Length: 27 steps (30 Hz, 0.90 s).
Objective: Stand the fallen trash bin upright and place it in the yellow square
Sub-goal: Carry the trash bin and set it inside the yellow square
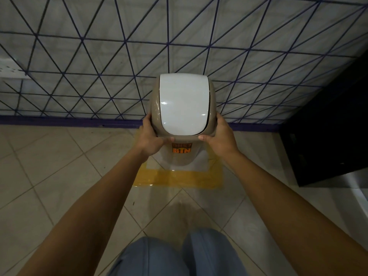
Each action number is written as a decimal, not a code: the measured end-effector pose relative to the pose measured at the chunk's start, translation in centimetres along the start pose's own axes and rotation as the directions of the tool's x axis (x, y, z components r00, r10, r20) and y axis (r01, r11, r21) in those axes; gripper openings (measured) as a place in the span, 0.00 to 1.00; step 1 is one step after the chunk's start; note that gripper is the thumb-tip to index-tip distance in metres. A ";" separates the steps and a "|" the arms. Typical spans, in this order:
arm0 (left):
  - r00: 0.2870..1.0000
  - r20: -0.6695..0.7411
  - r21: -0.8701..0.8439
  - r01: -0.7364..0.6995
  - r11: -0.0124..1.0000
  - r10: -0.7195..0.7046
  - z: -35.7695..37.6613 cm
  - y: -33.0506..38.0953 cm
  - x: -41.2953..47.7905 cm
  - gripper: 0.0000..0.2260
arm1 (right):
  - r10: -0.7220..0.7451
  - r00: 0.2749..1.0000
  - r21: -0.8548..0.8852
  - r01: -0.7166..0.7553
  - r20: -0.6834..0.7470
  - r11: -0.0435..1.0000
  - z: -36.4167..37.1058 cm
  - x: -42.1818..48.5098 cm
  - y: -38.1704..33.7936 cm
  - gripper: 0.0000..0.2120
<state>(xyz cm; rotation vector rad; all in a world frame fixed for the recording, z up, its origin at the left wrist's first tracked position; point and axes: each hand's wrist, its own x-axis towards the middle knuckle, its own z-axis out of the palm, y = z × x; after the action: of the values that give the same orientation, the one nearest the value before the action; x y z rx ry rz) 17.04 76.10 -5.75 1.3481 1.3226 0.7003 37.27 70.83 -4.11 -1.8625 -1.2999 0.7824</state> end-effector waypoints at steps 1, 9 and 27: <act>1.000 -0.001 0.002 -0.003 1.000 0.003 0.0 0.0 0.0 0.49 | 0.000 1.000 -0.010 0.000 0.003 1.000 0.0 0.0 0.0 0.44; 0.994 -0.101 0.031 -0.045 0.999 0.047 0.0 0.2 -0.4 0.44 | 0.021 0.998 -0.133 -0.029 -0.060 0.991 -0.2 -0.2 0.2 0.43; 0.991 -0.122 0.193 -0.028 0.981 0.053 -0.1 -0.1 -0.2 0.44 | 0.046 0.998 -0.140 -0.052 -0.051 0.989 0.0 0.1 -0.1 0.42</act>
<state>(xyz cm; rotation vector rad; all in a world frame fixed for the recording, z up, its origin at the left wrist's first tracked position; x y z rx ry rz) 16.90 75.93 -5.82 1.5081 1.4983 0.7106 37.20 70.92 -4.02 -2.0192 -1.3133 0.6828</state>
